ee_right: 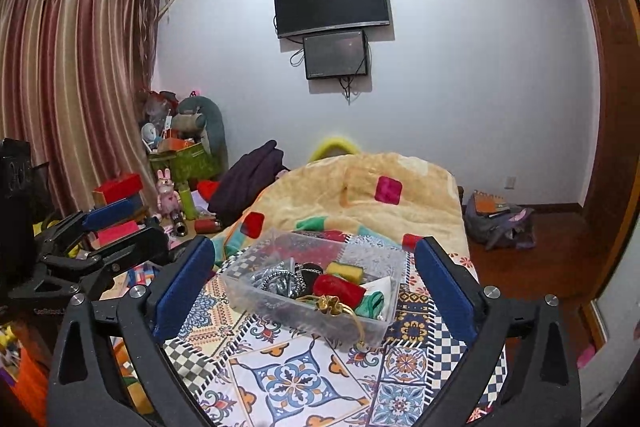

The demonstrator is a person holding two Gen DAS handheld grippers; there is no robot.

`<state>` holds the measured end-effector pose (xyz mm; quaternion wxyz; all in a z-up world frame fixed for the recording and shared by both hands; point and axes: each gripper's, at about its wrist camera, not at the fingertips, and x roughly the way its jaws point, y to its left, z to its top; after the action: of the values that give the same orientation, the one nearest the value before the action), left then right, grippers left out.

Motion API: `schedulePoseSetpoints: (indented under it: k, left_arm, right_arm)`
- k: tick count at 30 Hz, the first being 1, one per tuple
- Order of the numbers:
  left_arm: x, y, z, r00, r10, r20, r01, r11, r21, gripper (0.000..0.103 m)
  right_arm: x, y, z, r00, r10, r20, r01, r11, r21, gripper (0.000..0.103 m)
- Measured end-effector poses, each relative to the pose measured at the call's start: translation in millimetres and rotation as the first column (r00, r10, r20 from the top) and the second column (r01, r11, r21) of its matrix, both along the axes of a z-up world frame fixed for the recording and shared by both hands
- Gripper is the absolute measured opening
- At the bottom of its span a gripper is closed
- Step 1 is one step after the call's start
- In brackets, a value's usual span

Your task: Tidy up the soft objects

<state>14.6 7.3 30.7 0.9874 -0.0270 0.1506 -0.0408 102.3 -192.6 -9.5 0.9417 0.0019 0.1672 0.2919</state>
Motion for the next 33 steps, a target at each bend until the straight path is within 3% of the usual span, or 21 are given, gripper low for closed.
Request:
schedulePoseSetpoints:
  k: [33]
  left_arm:
    - [-2.0,-0.2,0.1,1.000,0.004,-0.001,-0.004,1.000,0.000,0.102]
  right_arm:
    - [-8.8,-0.5,4.6,1.000,0.011,0.004,-0.011,1.000,0.013,0.100]
